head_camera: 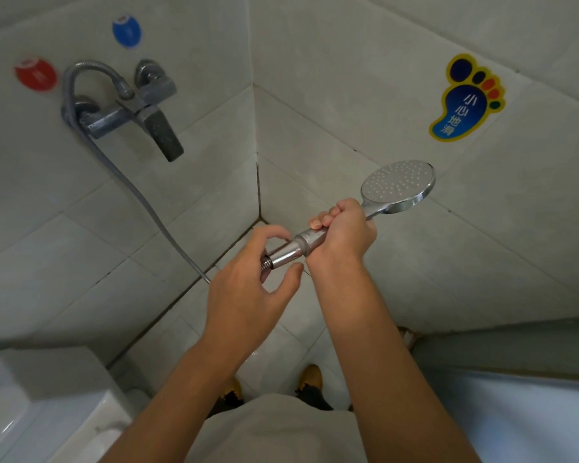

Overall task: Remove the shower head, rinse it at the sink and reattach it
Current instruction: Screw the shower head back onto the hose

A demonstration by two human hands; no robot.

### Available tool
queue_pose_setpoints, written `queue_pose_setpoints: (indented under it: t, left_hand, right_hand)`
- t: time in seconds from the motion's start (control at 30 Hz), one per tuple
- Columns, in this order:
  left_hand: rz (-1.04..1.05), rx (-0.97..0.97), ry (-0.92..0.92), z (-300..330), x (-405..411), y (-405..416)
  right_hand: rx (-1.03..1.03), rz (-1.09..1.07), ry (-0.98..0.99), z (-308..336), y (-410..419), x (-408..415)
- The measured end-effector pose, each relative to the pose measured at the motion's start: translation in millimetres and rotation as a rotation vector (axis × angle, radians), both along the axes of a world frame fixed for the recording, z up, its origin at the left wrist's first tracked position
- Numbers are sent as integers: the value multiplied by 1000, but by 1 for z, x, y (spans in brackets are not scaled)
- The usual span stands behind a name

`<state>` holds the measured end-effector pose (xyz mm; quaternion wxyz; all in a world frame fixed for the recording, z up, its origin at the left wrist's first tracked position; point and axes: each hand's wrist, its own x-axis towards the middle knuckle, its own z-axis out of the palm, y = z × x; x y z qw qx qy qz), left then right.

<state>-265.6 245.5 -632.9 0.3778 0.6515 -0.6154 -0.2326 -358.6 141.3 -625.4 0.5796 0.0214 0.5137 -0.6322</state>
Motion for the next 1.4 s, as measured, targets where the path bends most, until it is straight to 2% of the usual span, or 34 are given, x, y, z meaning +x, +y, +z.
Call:
queue_pose_setpoints:
  t: [0.1, 0.27, 0.43, 0.6, 0.87, 1.03, 1.3, 1.4]
  left_hand:
    - [10, 37, 74, 1, -2, 1]
    - [-3, -11, -29, -2, 1, 1]
    - [5, -15, -26, -1, 0, 3]
    - [17, 32, 74, 0, -2, 3]
    - [-6, -43, -29, 0, -1, 4]
    - [23, 27, 86, 2, -3, 6]
    - [6, -43, -22, 1, -1, 7]
    - [0, -32, -10, 2, -3, 9]
  right_hand:
    - [-3, -11, 8, 1, -1, 0]
    - [3, -9, 13, 0, 1, -1]
    - [5, 2, -7, 0, 2, -1]
    - [-14, -15, 19, 3, 2, 0]
    - [9, -3, -5, 2, 4, -2]
    - [-7, -7, 8, 3, 5, -1]
    - [6, -1, 0, 1, 7, -3]
    - [3, 3, -1, 2, 9, -2]
